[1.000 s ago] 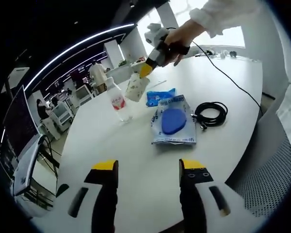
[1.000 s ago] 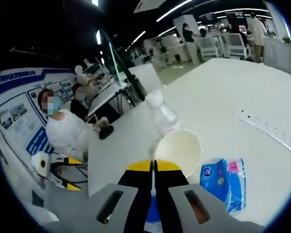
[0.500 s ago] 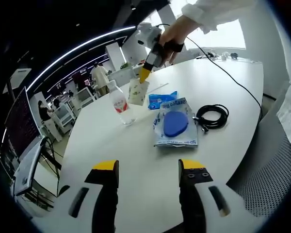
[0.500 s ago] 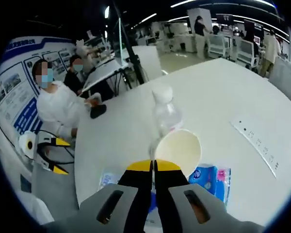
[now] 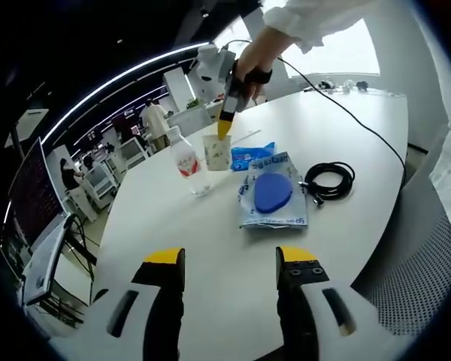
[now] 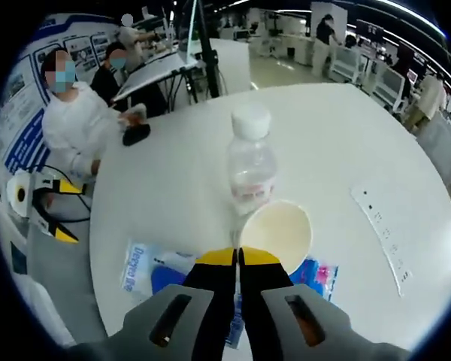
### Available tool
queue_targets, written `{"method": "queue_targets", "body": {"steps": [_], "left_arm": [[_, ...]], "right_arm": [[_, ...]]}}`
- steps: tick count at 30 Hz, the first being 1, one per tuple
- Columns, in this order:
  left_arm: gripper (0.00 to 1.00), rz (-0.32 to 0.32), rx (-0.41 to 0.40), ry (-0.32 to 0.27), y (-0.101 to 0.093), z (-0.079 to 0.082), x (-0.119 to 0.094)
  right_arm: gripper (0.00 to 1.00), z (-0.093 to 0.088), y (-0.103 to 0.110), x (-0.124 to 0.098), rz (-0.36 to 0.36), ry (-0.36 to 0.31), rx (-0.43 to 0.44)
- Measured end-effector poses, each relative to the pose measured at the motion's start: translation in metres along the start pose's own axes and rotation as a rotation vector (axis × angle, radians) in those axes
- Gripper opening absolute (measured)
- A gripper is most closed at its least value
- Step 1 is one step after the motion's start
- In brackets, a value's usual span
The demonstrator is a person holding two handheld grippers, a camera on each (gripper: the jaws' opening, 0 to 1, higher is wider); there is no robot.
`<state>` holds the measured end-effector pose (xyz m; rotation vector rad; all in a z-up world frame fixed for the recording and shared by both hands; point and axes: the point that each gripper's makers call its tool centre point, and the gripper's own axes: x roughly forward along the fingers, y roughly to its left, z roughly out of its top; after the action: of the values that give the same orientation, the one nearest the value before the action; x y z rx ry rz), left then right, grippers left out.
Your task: Arrange the tabletop items into an orderly group along one side of the table until the central work area is clear of visible clutter.
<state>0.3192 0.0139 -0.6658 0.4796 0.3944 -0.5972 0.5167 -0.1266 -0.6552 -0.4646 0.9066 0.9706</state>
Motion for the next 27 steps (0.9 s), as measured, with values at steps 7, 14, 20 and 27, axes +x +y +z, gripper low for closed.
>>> {"method": "queue_targets", "body": {"steps": [7, 14, 20, 27], "left_arm": [[0.48, 0.006, -0.002, -0.007, 0.001, 0.001, -0.001], [0.48, 0.005, 0.001, -0.006, 0.001, 0.001, -0.002], [0.48, 0.006, 0.001, -0.003, 0.001, 0.000, -0.002], [0.48, -0.002, 0.000, 0.004, 0.000, -0.001, -0.002]], "right_arm": [[0.00, -0.005, -0.005, 0.005, -0.021, 0.046, -0.052], [0.00, -0.010, -0.010, 0.014, -0.045, 0.086, -0.063], [0.00, -0.012, -0.011, 0.022, -0.043, 0.095, -0.057], [0.00, -0.013, -0.018, 0.028, -0.047, 0.102, -0.056]]}}
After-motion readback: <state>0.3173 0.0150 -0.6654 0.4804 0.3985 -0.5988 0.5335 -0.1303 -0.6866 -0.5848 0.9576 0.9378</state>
